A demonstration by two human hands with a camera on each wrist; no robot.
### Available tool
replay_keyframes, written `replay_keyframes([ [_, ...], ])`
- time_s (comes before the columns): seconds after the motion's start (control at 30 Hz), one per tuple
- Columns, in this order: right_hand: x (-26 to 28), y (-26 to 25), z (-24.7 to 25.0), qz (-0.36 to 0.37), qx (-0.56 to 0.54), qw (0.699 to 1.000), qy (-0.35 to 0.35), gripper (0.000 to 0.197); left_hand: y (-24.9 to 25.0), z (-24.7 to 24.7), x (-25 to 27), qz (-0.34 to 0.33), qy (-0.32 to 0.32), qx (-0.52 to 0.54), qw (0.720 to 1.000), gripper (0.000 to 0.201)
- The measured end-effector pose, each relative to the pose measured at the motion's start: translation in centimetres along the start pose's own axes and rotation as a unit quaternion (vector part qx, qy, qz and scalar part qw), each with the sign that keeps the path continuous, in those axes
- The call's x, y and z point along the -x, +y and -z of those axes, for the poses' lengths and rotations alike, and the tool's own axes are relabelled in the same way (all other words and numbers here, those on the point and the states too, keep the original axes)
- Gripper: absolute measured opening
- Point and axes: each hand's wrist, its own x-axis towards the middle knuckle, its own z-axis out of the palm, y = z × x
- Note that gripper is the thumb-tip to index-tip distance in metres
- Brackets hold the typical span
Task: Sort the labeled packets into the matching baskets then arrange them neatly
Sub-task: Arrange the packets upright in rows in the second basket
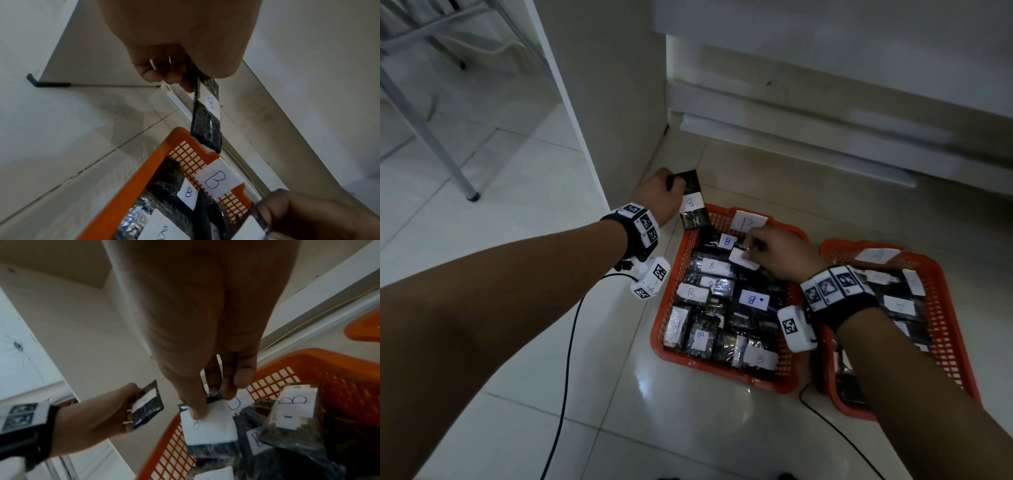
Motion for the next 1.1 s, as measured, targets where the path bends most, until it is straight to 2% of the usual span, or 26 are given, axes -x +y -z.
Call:
replay_keyframes([
  [0.1,1.9,0.0,0.3,-0.001,-0.057,0.996,-0.065,0.007,1.0,-0.7,0.3,-0.004,-0.004,0.005,1.000,0.030],
  [0.17,2.8,-0.3,-0.6,0.006,-0.044,0.993,-0.112,0.012,1.6,-1.2,0.5,-0.011,-0.015,-0.003,1.000,0.030],
  [0.27,3.3,-0.7,-3.0,0.001,-0.019,0.991,-0.134,0.020,2.2,-1.9,0.7,-0.017,-0.024,0.016,0.999,0.029],
  [0.53,2.8,-1.5,-6.8,0.011,-0.015,0.994,-0.106,0.018,2.2,-0.9,1.0,-0.031,-0.017,-0.010,0.999,0.028],
  [0.67,2.5,-1.9,-7.0,0.014,0.010,0.997,-0.074,0.015,1.4,0.2,0.8,-0.023,-0.003,-0.017,1.000,0.024],
  [0.87,2.4,-2.0,-7.0,-0.011,0.029,0.993,-0.111,0.016,1.0,0.8,0.7,-0.017,-0.001,-0.015,1.000,0.028],
  [0.97,2.5,-2.0,-7.3,-0.014,0.030,0.995,-0.098,0.019,1.3,0.5,0.8,-0.021,0.000,-0.026,0.999,0.028],
  [1.1,3.1,-2.5,-6.4,-0.017,0.012,0.997,-0.069,0.007,1.9,-0.2,1.0,-0.023,0.002,-0.026,0.999,0.026],
])
